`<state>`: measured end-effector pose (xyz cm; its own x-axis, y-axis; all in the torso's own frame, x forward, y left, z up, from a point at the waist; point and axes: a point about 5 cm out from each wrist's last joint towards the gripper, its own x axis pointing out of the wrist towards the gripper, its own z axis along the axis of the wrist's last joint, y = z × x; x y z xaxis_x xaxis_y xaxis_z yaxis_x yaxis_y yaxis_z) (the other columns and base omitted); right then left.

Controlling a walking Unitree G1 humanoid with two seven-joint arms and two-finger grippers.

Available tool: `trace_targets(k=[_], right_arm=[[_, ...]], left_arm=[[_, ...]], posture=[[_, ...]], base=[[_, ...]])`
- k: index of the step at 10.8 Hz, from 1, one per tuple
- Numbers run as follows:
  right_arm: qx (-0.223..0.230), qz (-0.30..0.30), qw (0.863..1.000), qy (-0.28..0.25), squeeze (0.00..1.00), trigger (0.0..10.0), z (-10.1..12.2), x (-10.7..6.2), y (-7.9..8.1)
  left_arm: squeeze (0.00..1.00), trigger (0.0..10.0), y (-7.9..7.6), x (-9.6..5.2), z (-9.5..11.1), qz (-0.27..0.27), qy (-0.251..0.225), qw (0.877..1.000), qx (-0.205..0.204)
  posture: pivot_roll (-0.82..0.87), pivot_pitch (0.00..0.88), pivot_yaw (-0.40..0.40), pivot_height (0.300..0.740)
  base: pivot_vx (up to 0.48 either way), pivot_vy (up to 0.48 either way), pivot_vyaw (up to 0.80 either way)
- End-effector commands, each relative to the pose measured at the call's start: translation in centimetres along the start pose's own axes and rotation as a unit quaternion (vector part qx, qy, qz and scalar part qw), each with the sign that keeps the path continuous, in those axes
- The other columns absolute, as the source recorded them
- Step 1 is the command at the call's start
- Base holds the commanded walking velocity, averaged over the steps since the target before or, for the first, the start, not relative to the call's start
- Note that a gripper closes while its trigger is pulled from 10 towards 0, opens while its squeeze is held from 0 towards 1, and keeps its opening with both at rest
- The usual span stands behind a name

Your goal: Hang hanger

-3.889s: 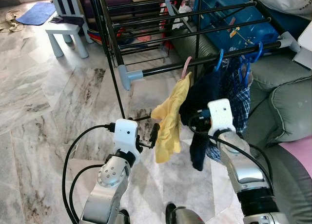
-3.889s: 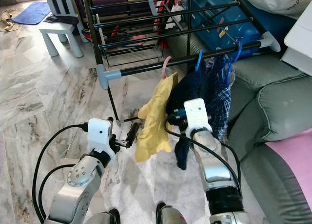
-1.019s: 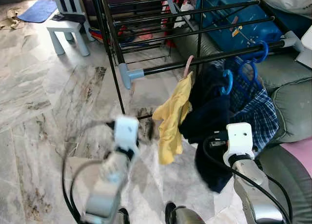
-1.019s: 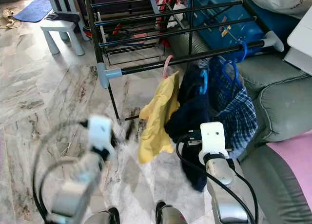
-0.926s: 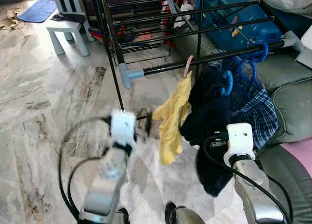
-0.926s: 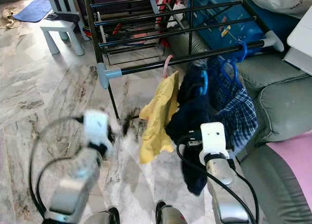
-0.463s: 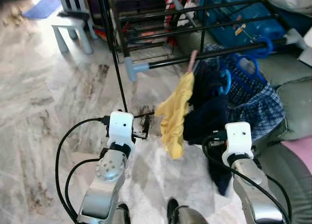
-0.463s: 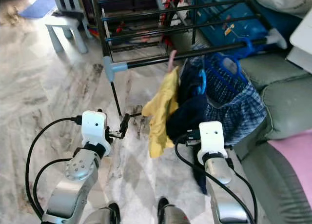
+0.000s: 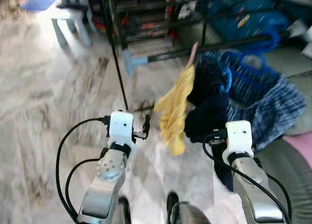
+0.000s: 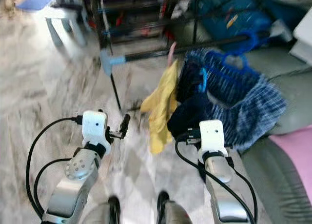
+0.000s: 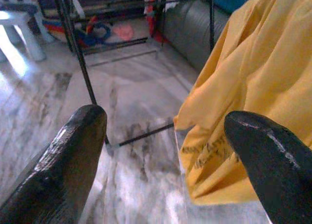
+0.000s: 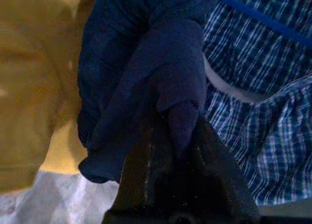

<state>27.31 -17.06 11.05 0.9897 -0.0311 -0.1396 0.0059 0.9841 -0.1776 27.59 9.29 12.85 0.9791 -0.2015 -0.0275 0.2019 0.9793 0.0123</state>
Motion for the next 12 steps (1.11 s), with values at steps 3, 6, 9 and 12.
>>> trace_targets(k=[3, 6, 9, 12], right_arm=[[0.003, -0.005, 1.000, -0.010, 0.00, 10.0, 0.4, -0.1, -0.1], [0.004, -0.006, 1.000, -0.010, 0.00, 10.0, 0.4, -0.1, -0.1], [0.009, 0.000, 1.000, -0.005, 0.00, 10.0, -0.1, -0.7, 0.4], [0.015, 0.030, 0.999, 0.030, 0.00, 10.0, -2.0, -1.0, 1.5]], left_arm=[[0.00, 10.0, 0.0, -0.3, -0.3, 0.002, 0.010, 1.000, -0.002], [0.00, 10.0, -0.2, -0.2, -0.4, 0.000, 0.011, 1.000, -0.002], [0.00, 10.0, -0.1, -0.9, -0.7, 0.006, 0.010, 1.000, 0.001], [0.00, 10.0, -0.1, -1.2, -2.2, 0.038, 0.023, 0.999, -0.007]], posture=[[-0.10, 0.243, -0.011, 0.740], [-0.10, 0.240, -0.010, 0.740], [-0.07, 0.224, -0.015, 0.740], [-0.05, 0.156, -0.044, 0.740]], base=[[-0.298, 0.000, 0.00], [-0.317, 0.000, 0.00], [-0.197, 0.000, 0.00], [0.000, 0.000, 0.00]])
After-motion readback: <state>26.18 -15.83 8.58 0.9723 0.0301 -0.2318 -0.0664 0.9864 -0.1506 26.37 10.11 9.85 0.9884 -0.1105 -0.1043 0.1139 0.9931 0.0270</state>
